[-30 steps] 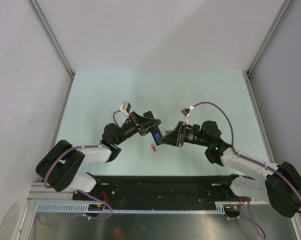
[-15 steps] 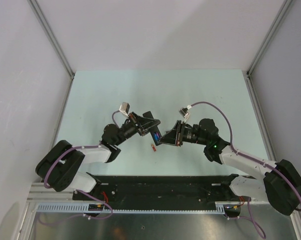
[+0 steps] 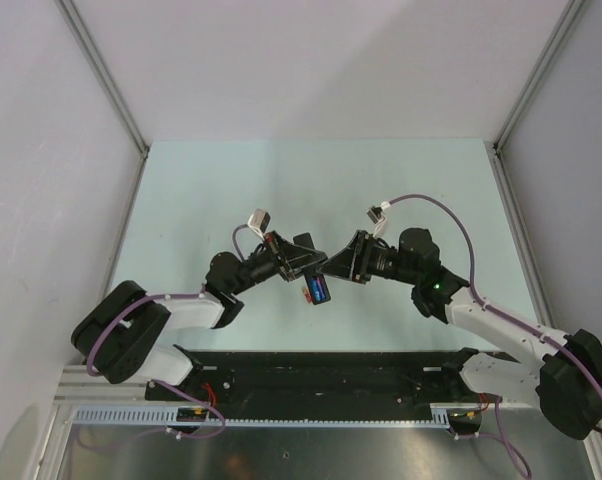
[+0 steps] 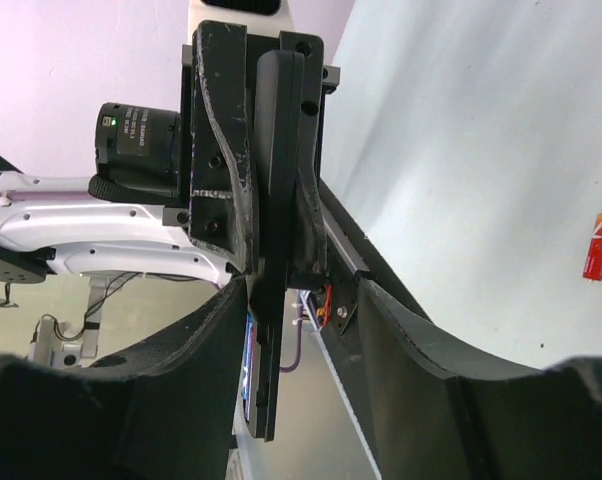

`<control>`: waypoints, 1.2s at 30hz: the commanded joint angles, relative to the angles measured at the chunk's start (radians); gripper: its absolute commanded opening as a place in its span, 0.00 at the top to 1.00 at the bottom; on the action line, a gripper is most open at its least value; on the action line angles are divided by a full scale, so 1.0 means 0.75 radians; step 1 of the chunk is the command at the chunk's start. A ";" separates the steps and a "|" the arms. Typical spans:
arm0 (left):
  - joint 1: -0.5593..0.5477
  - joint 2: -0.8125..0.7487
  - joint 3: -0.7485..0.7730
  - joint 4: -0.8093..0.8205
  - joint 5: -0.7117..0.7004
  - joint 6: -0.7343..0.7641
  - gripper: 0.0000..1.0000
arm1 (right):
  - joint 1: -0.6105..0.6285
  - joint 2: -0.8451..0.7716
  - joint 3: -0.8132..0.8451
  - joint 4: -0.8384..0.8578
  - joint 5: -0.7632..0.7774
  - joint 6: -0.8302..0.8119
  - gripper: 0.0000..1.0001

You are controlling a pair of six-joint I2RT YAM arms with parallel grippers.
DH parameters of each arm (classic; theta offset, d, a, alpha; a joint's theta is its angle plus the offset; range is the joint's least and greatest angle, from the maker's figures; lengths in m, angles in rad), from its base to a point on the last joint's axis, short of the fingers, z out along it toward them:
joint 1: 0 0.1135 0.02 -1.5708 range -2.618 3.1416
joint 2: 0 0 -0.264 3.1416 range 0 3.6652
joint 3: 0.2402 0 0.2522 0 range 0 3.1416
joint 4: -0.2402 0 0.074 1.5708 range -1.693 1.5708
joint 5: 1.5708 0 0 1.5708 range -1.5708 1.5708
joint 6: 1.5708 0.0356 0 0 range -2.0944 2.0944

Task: Load the batteries into the remote control

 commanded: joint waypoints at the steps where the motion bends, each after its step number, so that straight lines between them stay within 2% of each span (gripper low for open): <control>1: -0.007 -0.019 -0.004 0.355 0.042 -0.024 1.00 | -0.002 -0.030 0.083 -0.086 0.039 -0.082 0.48; 15: -0.005 0.006 0.000 0.351 0.036 -0.012 1.00 | 0.068 0.058 0.164 -0.208 -0.147 -0.199 0.49; 18: -0.005 0.010 0.006 0.349 0.038 -0.010 1.00 | 0.088 0.091 0.171 -0.237 -0.162 -0.213 0.53; 22: -0.007 0.008 0.008 0.347 0.040 -0.010 1.00 | 0.086 0.093 0.173 -0.288 -0.155 -0.228 0.72; 28: -0.005 0.006 -0.002 0.347 0.042 -0.004 1.00 | 0.074 0.091 0.171 -0.270 -0.155 -0.215 0.79; 29: -0.005 0.008 -0.006 0.347 0.042 -0.001 1.00 | 0.076 0.087 0.171 -0.264 -0.155 -0.213 0.76; 30: -0.005 0.008 -0.008 0.347 0.044 0.001 1.00 | 0.074 0.085 0.173 -0.258 -0.164 -0.207 0.62; 32: -0.003 0.010 -0.014 0.347 0.042 0.001 1.00 | 0.062 0.054 0.171 -0.253 -0.160 -0.197 0.47; 33: -0.001 0.012 -0.016 0.345 0.044 0.003 1.00 | 0.056 0.042 0.173 -0.251 -0.162 -0.189 0.43; 36: 0.001 0.018 -0.016 0.347 0.044 0.003 1.00 | 0.033 0.019 0.175 -0.274 -0.170 -0.185 0.39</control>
